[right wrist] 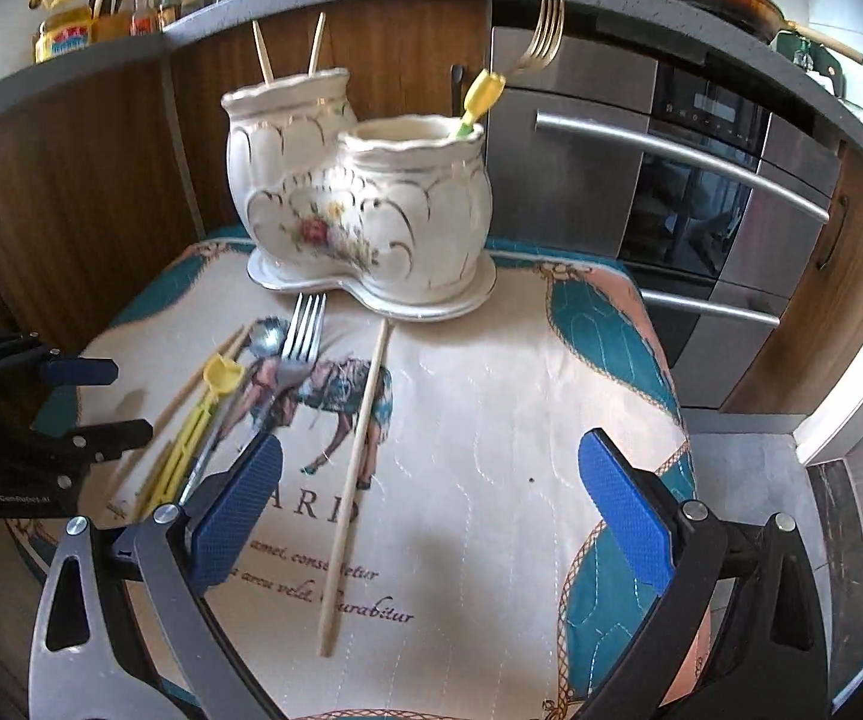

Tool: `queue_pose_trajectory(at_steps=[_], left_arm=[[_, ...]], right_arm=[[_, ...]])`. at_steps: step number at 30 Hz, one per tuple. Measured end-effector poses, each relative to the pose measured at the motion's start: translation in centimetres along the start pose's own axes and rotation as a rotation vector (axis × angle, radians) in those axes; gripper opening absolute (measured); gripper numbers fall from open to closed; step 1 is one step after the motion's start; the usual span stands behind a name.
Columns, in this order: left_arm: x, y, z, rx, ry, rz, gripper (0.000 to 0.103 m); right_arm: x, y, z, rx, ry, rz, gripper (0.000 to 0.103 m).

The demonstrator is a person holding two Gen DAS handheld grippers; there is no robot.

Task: Organize utensils
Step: 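Open and withdraw both tools from the holder back over the utensils, then grasp a third chopstick with the left tool while the right tool grasps the silver fork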

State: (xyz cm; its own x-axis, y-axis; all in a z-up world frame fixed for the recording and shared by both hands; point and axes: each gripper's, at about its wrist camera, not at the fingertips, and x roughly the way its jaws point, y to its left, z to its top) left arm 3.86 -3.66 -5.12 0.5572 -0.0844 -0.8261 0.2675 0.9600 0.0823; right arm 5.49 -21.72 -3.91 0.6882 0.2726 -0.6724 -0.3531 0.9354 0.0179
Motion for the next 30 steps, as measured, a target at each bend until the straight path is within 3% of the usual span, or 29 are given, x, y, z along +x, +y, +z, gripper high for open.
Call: queue_pose_trajectory(at_steps=[2,9,13,21,25,30], left_arm=[[0.3,-0.3,-0.2,0.010,0.012,-0.010,0.051],[0.8,0.0,-0.2,0.014,0.024,-0.026,0.024],[0.9,0.6,-0.3,0.013,0.024,-0.010,0.006],[0.8,1.1,-0.3,0.003,0.015,-0.005,0.005],[0.5,1.6,-0.5,-0.006,0.010,-0.008,0.005],[0.5,2.0,-0.6,-0.018,-0.001,-0.023,0.005]], right_arm=[[0.5,0.1,0.0,-0.003,0.023,0.012,0.097],[2.4,1.0,0.1,-0.026,0.099,0.040,0.072],[2.3,1.7,0.1,-0.021,0.102,0.092,0.063],[3.7,5.0,1.1,-0.048,0.160,0.168,0.041],[5.2,6.0,1.8,-0.024,0.209,0.205,0.036],[6.7,6.8,2.2,-0.017,0.232,0.165,0.019]])
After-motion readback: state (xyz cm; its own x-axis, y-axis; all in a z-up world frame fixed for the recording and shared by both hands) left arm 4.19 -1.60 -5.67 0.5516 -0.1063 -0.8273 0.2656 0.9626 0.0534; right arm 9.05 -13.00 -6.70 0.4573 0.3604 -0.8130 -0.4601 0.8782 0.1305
